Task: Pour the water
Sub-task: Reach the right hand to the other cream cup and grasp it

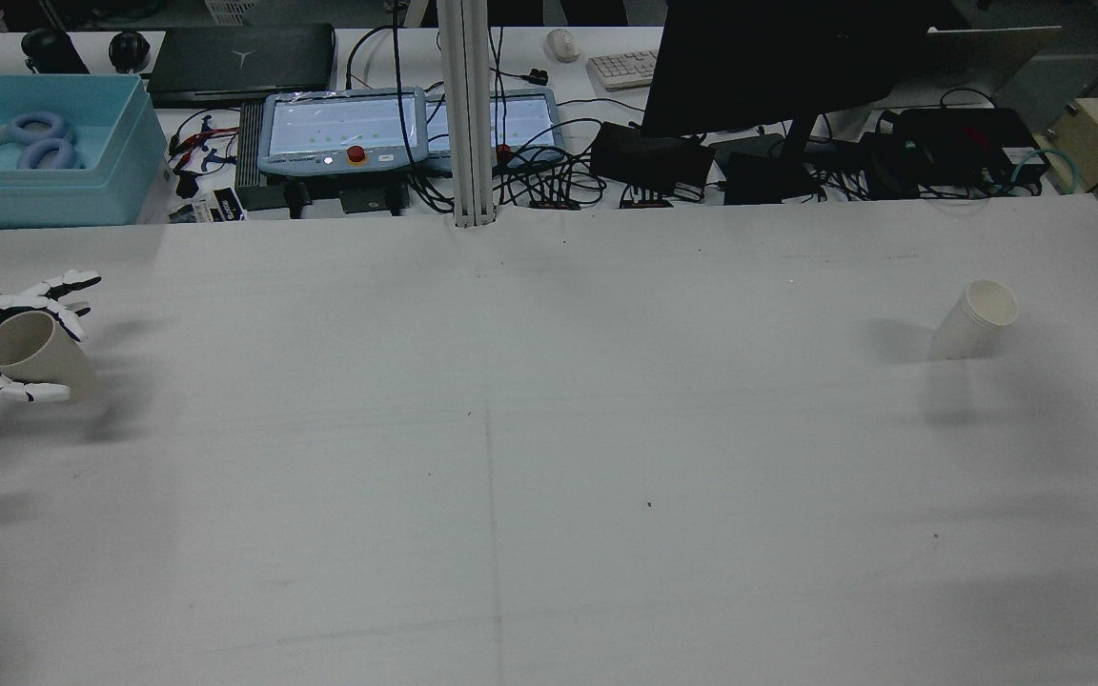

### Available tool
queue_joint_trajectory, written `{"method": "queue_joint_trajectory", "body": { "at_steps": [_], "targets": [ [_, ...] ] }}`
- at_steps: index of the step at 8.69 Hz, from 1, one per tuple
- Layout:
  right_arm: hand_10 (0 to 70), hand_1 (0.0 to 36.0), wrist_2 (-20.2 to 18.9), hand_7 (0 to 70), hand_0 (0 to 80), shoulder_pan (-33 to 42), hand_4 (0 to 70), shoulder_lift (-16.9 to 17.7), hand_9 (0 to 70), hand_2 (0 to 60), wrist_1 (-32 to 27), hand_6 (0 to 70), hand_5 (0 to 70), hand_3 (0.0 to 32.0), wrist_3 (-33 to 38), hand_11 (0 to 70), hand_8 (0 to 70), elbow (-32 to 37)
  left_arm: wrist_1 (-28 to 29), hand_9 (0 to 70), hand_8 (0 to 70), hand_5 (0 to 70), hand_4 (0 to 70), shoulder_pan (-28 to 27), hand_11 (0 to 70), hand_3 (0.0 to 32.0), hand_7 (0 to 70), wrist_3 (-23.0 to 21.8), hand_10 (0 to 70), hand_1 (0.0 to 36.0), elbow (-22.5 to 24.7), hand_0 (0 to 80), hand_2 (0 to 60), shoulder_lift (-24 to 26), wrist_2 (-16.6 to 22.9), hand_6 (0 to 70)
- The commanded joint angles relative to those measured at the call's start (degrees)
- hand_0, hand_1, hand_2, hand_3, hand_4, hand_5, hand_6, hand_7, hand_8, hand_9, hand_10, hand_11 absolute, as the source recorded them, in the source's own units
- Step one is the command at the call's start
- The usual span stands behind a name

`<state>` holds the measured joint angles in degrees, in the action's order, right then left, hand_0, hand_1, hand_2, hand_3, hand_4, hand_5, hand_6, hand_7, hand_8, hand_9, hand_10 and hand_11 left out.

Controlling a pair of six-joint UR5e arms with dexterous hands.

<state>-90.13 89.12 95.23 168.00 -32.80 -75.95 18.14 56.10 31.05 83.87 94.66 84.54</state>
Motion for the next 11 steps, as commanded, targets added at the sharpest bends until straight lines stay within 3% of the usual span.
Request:
{"method": "queue_joint_trajectory", "body": {
  "at_steps": [1, 3, 6, 9, 11],
  "targets": [
    [0.0, 5.9, 0.39, 1.6, 42.3, -4.80, 1.0, -7.14, 1.5, 0.0, -6.26, 1.3, 0.0, 0.0, -0.94, 0.0, 2.6, 12.27, -8.27, 3.6, 2.7, 70.0, 70.0, -0.12, 14.7, 0.0, 15.6, -0.99, 8.8, 36.0, 10.32, 56.4, 60.0, 0.08, -2.70, 7.8],
    [0.0, 4.9, 1.35, 0.0, 41.1, -7.01, 0.0, -10.85, 2.0, 0.0, -6.72, 0.5, 0.0, 0.0, -7.94, 0.0, 2.3, 13.99, -10.22, 4.0, 2.9, 70.0, 70.0, -0.12, 14.5, 0.0, 16.4, -2.38, 8.6, 36.0, 12.90, 55.7, 60.0, 0.17, -3.50, 8.8],
    [0.0, 5.6, 11.96, 0.0, 41.9, -19.91, 0.0, -10.51, 0.7, 0.0, -9.18, 0.0, 0.0, 0.0, -9.98, 0.0, 0.7, 13.99, -14.61, 3.3, 2.4, 70.0, 70.0, 0.23, 13.7, 0.0, 16.1, -9.59, 7.9, 36.0, 14.65, 58.4, 60.0, 0.26, -6.05, 8.2],
    [0.0, 4.1, 17.51, 0.0, 39.6, -26.88, 0.0, -10.68, 1.1, 0.0, -9.97, 0.0, 0.0, 0.0, -11.93, 0.0, 1.2, 15.64, -15.33, 3.1, 2.3, 70.0, 70.0, 0.23, 13.2, 0.0, 15.8, -9.60, 7.7, 36.0, 15.71, 57.7, 60.0, 0.26, -6.05, 8.2],
    [0.0, 3.0, 17.79, 0.0, 37.9, -27.77, 0.0, -10.77, 1.5, 0.0, -9.97, 0.0, 0.0, 0.0, -12.11, 0.0, 1.5, 16.18, -15.77, 3.1, 2.3, 70.0, 70.0, 0.32, 12.6, 0.0, 15.6, -9.60, 7.2, 36.0, 16.41, 58.6, 60.0, 0.26, -6.05, 8.1]
  ]
}}
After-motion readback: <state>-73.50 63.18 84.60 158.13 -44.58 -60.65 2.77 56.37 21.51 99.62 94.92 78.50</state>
